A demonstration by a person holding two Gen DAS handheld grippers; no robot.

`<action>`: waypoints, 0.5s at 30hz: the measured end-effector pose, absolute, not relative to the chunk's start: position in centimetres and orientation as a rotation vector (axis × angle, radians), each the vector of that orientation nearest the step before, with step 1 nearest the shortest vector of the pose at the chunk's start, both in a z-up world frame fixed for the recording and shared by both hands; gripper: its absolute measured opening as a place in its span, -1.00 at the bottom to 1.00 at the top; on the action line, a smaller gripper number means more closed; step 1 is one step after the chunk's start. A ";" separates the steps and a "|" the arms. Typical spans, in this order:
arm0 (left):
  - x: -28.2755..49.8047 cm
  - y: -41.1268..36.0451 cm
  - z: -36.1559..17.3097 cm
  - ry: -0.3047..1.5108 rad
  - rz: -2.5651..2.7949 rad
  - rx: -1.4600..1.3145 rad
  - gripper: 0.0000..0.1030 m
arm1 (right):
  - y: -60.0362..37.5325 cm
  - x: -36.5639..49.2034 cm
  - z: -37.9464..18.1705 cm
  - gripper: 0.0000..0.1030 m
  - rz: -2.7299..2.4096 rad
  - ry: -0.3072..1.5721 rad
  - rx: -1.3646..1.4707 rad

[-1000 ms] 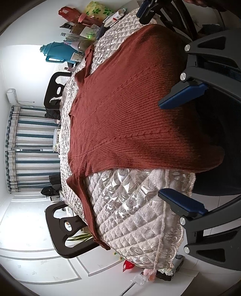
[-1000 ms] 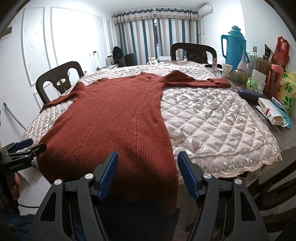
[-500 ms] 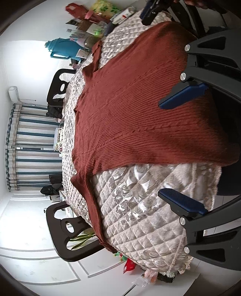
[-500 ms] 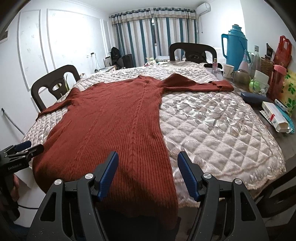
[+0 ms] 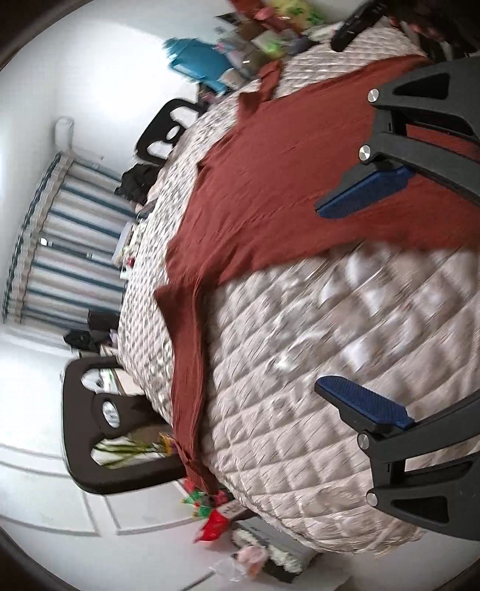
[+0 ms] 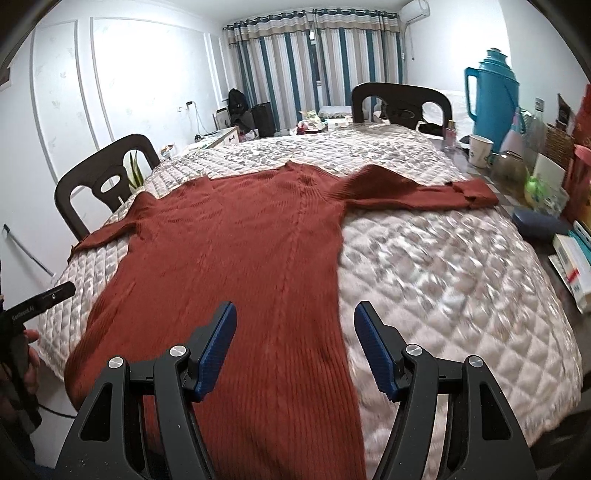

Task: Fold small clothes
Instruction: 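Reach the left tool to the sweater's sleeve cuff and grasp it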

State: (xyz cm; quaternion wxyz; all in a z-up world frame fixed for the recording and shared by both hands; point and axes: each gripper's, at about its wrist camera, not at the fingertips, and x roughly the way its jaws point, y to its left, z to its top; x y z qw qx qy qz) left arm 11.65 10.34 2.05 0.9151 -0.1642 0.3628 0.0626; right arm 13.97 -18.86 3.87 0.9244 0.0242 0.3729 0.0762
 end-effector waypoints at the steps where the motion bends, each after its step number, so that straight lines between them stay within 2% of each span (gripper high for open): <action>1: 12.1 11.3 2.0 0.750 0.141 -0.362 0.72 | -18.7 14.5 4.0 0.29 0.162 0.765 0.050; 15: 15.0 25.9 1.2 0.629 0.358 -0.680 0.72 | -14.8 20.6 4.2 0.29 0.232 0.785 0.045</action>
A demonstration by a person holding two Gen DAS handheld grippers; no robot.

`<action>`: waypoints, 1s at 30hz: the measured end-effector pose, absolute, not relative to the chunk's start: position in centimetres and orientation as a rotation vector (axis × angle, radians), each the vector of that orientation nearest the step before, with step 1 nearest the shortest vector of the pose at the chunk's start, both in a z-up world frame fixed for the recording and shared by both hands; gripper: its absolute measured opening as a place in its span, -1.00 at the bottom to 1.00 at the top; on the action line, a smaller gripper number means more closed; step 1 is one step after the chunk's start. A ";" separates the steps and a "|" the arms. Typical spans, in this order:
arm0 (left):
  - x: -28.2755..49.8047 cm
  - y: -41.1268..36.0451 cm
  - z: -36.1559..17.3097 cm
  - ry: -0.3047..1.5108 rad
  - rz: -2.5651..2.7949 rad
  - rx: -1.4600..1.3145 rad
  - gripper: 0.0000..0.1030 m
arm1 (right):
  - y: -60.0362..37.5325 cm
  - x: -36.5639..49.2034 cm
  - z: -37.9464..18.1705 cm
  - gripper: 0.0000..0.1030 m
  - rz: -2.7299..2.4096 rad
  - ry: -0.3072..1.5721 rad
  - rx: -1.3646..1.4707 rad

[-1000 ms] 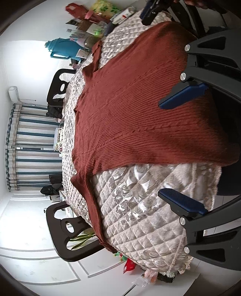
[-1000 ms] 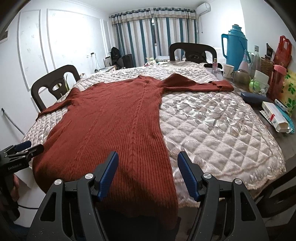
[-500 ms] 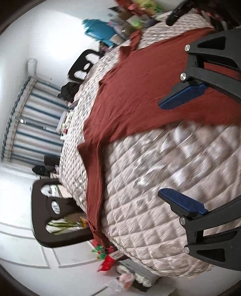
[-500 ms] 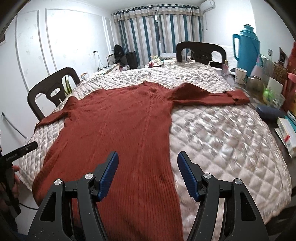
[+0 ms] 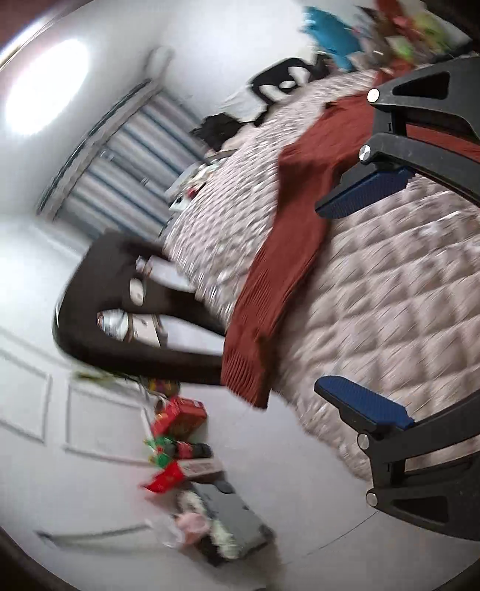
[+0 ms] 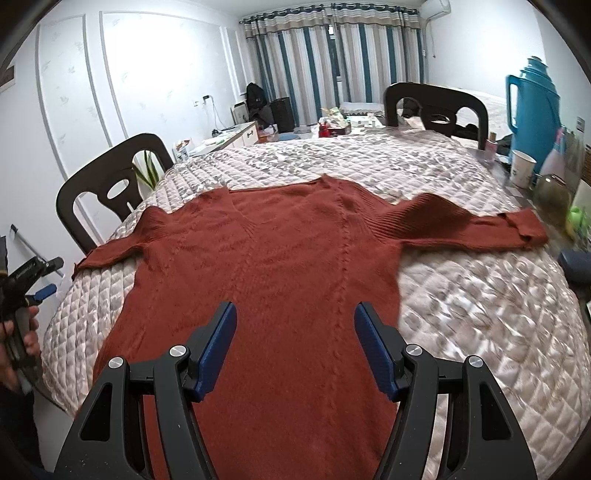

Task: Fold small clothes
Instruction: 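Reach the left tool to the sweater's sleeve cuff and grasp it, then lift the sleeve with the left tool, fold it across the body, release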

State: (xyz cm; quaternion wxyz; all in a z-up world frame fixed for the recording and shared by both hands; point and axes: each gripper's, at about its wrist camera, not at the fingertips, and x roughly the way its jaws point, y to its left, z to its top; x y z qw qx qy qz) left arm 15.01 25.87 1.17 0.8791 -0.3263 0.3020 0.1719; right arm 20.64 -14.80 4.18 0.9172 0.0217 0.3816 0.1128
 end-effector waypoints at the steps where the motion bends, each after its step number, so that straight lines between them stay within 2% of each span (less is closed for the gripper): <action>1: 15.1 26.8 0.7 0.634 0.368 -0.720 0.72 | -14.6 20.9 4.1 0.29 0.237 0.788 0.044; 10: 17.0 31.8 -3.4 0.652 0.395 -0.951 0.71 | -12.8 23.1 3.5 0.29 0.246 0.816 0.028; 14: 17.6 33.7 -5.4 0.673 0.402 -1.069 0.61 | -12.3 23.9 3.3 0.29 0.250 0.825 0.022; 16: 17.9 34.4 -6.2 0.679 0.400 -1.111 0.49 | -12.2 24.1 3.3 0.29 0.248 0.827 0.017; 19: 18.2 34.9 -6.5 0.669 0.385 -1.122 0.15 | -12.1 24.3 3.2 0.29 0.239 0.829 0.010; 21: 18.5 34.6 -5.8 0.660 0.394 -1.079 -0.19 | -12.1 24.5 3.2 0.29 0.232 0.833 0.010; 24: 18.9 34.5 -4.8 0.651 0.391 -1.028 -0.55 | -12.1 24.6 3.1 0.29 0.229 0.836 0.014; 27: 18.8 34.1 -3.5 0.632 0.405 -0.951 -0.72 | -11.9 24.6 3.1 0.29 0.238 0.834 0.017; 30: 18.8 33.3 -1.7 0.606 0.396 -0.873 -0.77 | -11.9 24.2 3.2 0.29 0.248 0.825 0.022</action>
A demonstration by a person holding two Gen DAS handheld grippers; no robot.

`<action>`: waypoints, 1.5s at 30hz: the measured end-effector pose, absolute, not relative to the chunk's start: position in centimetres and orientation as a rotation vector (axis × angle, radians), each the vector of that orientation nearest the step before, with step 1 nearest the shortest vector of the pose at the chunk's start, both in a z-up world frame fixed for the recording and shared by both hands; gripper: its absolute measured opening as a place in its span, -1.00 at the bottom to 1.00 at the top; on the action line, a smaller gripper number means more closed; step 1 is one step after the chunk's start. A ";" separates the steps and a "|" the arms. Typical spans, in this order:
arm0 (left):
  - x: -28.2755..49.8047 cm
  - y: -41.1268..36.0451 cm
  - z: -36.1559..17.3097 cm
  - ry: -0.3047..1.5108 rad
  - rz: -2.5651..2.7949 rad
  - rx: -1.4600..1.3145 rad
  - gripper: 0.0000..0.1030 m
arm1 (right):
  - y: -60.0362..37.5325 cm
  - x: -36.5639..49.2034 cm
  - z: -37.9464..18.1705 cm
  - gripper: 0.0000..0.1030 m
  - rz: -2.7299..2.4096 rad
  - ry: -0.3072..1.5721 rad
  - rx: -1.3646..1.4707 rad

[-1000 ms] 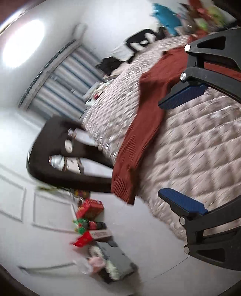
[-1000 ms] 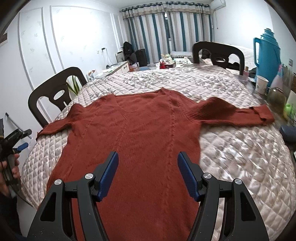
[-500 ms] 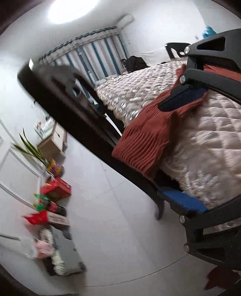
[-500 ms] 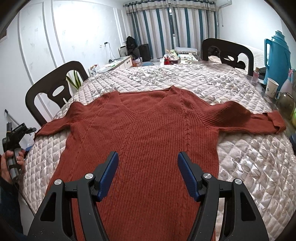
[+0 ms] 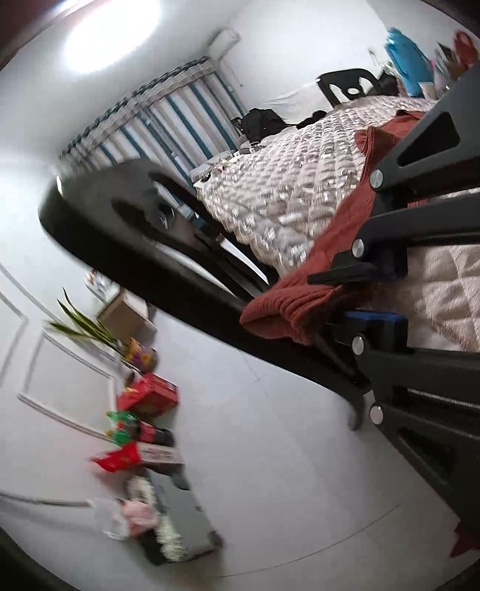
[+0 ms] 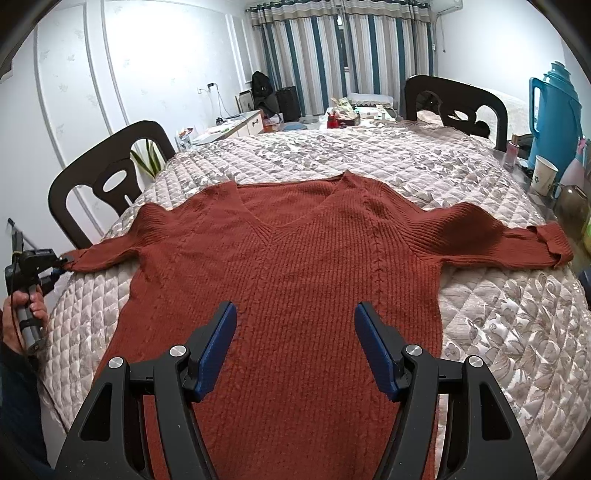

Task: Fold small clothes
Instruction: 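Lift the sleeve with the left tool, fold it across the body, release, then grasp the other sleeve cuff with the right tool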

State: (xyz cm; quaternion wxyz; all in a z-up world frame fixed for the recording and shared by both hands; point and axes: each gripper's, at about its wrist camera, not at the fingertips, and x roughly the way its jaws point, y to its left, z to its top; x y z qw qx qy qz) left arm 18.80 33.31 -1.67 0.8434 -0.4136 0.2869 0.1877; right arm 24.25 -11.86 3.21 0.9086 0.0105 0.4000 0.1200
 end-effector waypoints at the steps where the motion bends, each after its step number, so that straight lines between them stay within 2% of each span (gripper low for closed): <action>1: 18.9 33.0 -1.0 0.597 0.389 -0.852 -0.77 | -11.9 24.2 3.2 0.29 0.248 0.824 0.025; 11: 23.1 25.3 7.7 0.536 0.171 -0.629 -0.79 | -13.7 23.3 3.1 0.29 0.250 0.818 0.092; 18: 29.2 12.8 12.1 0.552 -0.094 -0.444 -0.79 | -16.2 22.4 3.1 0.29 0.236 0.803 0.170; 22: 32.2 4.1 11.0 0.628 -0.259 -0.348 -0.79 | -18.0 21.9 2.8 0.29 0.213 0.800 0.215; 25: 33.6 -2.0 8.2 0.714 -0.371 -0.292 -0.79 | -19.4 21.7 2.5 0.29 0.189 0.806 0.250; 31: 33.9 -9.2 2.6 0.889 -0.562 -0.195 -0.77 | -22.1 22.1 1.6 0.29 0.169 0.819 0.341; 34: 32.6 -8.0 3.5 0.874 -0.595 -0.201 -0.53 | -22.8 22.7 1.3 0.29 0.187 0.825 0.386; 36: 31.4 -6.5 5.2 0.814 -0.587 -0.218 -0.21 | -23.0 23.4 1.2 0.29 0.219 0.824 0.419; 39: 30.3 -3.7 7.0 0.748 -0.530 -0.252 0.03 | -22.4 24.9 1.4 0.29 0.272 0.826 0.456; 45: 29.1 2.1 7.0 0.706 -0.352 -0.277 0.06 | -20.6 28.8 0.9 0.29 0.358 0.847 0.511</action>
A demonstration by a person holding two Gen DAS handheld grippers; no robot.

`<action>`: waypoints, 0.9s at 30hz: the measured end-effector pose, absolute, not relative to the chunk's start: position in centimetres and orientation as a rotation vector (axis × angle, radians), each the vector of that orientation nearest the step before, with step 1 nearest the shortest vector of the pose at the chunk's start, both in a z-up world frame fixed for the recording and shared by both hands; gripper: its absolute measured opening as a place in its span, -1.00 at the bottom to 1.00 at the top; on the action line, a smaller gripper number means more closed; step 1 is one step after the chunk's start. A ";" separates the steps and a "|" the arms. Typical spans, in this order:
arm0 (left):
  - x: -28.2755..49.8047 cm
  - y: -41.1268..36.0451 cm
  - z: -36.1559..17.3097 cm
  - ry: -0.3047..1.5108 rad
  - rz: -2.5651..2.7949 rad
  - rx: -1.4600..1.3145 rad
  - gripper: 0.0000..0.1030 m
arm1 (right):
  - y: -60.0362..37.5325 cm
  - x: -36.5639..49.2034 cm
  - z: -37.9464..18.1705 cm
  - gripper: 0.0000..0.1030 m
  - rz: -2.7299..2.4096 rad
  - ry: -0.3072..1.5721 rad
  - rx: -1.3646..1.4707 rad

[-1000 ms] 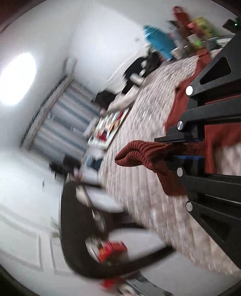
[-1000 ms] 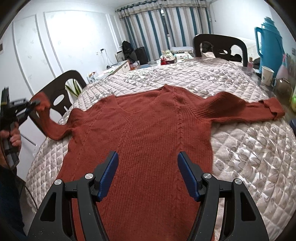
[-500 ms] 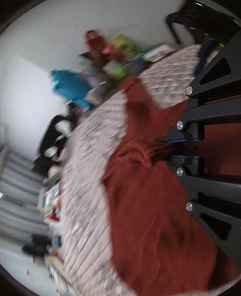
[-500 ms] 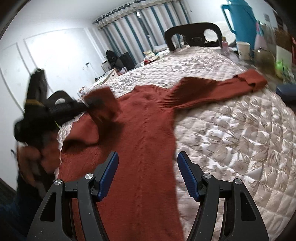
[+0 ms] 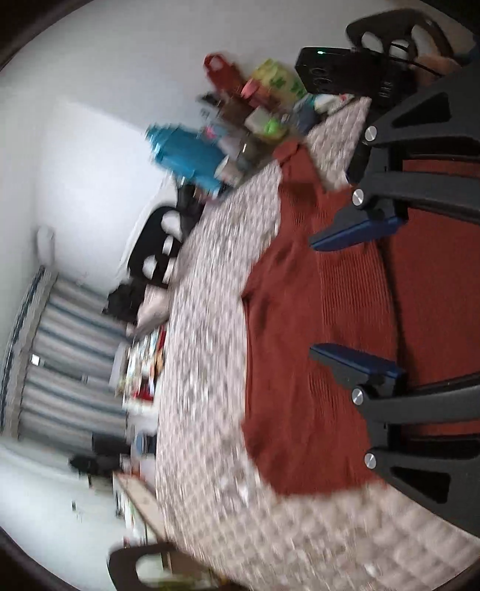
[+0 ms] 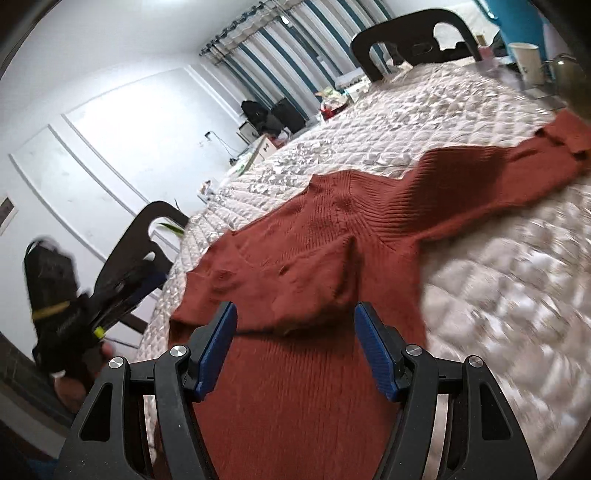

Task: Fold small clothes
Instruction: 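Grasp the other sleeve cuff with the right tool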

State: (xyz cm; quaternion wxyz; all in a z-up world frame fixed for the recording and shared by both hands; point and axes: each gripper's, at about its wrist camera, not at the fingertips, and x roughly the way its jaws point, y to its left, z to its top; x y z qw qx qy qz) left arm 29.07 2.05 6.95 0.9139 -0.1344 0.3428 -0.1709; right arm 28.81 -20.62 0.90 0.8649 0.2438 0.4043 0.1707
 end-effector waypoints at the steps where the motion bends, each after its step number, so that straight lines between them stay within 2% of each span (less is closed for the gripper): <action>1: 29.1 3.0 6.6 0.711 -0.326 -0.283 0.06 | -20.5 29.5 0.5 0.29 0.346 0.863 0.505; 4: 29.3 6.1 5.1 0.738 -0.228 -0.319 0.06 | -20.2 32.2 -1.2 0.25 0.315 0.939 0.499; 6: 29.6 7.7 4.3 0.746 -0.192 -0.361 0.06 | -20.1 33.2 -1.8 0.06 0.318 0.965 0.497; 8: 29.9 8.8 3.6 0.750 -0.173 -0.394 0.05 | -19.8 34.1 -1.7 -0.31 0.303 0.972 0.454; 10: 30.5 9.2 3.1 0.758 -0.168 -0.404 0.03 | -19.4 34.9 -1.8 -0.58 0.315 0.993 0.434; 13: 31.1 9.0 3.2 0.745 -0.177 -0.391 0.02 | -19.4 35.7 -1.8 -0.76 0.329 1.013 0.419; 15: 31.2 8.7 3.6 0.725 -0.189 -0.386 0.02 | -20.0 35.8 -0.1 -0.83 0.359 0.950 0.437; 19: 32.2 8.0 2.7 0.748 -0.194 -0.344 0.02 | -21.6 35.6 2.2 -0.83 0.328 0.818 0.409; 23: 33.0 7.6 0.3 0.838 -0.165 -0.313 0.02 | -22.8 37.2 -2.2 -0.81 0.267 0.969 0.427; 27: 32.2 8.0 0.3 0.834 -0.135 -0.297 0.02 | -23.8 36.0 -1.0 -0.71 0.259 0.911 0.459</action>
